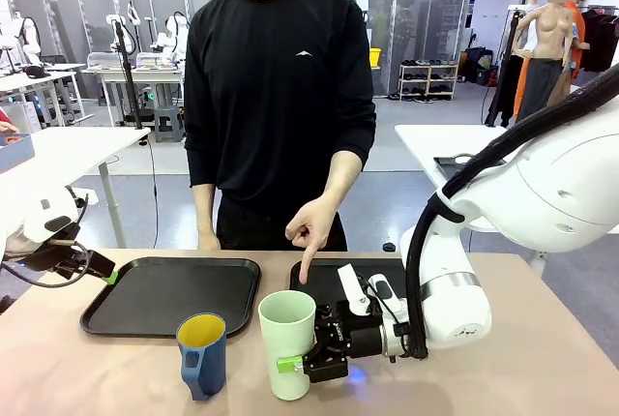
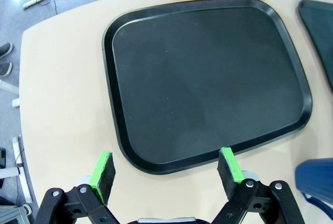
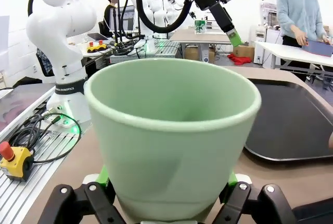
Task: Sort and store the cups by type.
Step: Pick up the Reusable plastic cup.
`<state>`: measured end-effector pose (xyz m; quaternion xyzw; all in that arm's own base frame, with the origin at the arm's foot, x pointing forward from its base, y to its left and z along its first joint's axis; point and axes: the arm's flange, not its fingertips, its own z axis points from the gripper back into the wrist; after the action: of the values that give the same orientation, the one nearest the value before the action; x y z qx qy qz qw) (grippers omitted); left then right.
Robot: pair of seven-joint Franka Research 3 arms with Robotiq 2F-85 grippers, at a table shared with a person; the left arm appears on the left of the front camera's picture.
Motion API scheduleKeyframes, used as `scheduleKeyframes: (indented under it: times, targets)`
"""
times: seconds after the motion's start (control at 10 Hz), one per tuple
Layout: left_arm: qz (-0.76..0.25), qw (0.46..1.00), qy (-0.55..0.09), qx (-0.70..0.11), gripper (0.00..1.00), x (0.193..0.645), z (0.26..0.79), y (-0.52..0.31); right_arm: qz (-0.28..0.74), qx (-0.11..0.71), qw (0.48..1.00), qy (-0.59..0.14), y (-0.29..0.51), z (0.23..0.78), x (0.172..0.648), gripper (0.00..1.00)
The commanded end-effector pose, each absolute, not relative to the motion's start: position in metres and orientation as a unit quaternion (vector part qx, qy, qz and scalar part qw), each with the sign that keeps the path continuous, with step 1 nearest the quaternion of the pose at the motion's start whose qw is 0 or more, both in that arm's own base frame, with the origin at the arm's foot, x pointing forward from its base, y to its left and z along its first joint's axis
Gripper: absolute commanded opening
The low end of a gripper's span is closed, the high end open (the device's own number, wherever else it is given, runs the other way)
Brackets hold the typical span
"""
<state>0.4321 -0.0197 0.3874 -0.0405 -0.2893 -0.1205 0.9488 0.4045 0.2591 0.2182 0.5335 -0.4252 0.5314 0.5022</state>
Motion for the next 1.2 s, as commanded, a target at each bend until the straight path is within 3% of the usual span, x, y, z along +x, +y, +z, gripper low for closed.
scheduleKeyframes:
  times: [0.0, 0.1, 1.1]
  targets:
    - [-0.12, 0.948, -0.29, -0.041, 1.0, 0.432, 0.388, -0.02, 0.53, 0.524, 0.498, -0.443, 0.26, 0.203, 0.394, 0.64]
    - [-0.12, 0.948, -0.29, -0.041, 1.0, 0.432, 0.388, -0.02, 0.534, 0.523, 0.495, -0.443, 0.26, 0.203, 0.393, 0.47]
    - [-0.12, 0.948, -0.29, -0.041, 1.0, 0.432, 0.388, -0.02, 0.553, 0.499, 0.479, -0.465, 0.235, 0.273, 0.367, 0.47]
